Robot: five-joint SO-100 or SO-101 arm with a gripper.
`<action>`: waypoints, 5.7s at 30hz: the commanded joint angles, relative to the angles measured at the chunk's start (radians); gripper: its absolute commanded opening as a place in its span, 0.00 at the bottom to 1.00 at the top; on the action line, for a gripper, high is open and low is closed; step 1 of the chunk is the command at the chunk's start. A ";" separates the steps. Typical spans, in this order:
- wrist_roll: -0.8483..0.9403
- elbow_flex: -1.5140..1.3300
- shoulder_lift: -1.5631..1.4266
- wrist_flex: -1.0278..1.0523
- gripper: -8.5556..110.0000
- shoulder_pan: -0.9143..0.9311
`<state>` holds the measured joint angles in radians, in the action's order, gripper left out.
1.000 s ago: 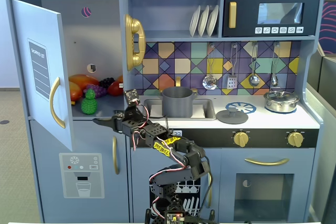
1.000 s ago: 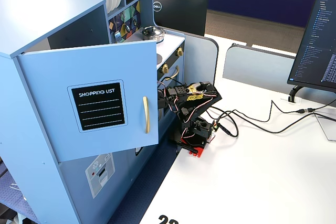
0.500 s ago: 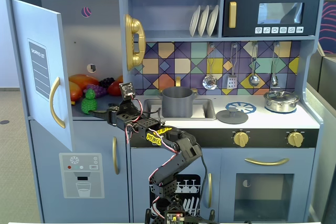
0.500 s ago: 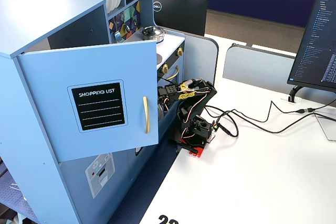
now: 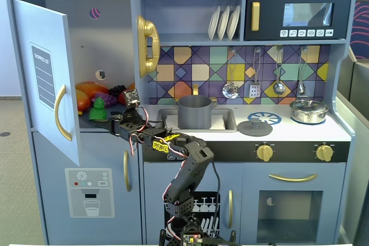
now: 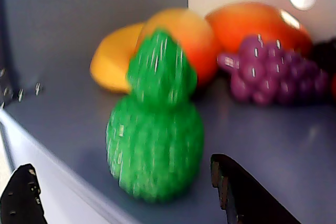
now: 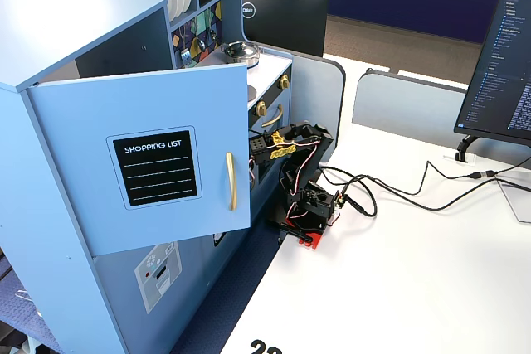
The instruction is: Pick up the green pineapple from the left cabinet and place it in the gray recipient
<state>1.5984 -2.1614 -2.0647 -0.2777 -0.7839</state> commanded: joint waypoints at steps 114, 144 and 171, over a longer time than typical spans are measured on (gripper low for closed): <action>-0.048 0.330 0.025 0.305 0.40 0.854; -0.025 -0.273 -0.983 1.548 0.11 0.802; -0.167 -0.841 -1.112 1.793 0.13 0.726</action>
<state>1.4159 -3.0005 -3.1830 1.3376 -0.0537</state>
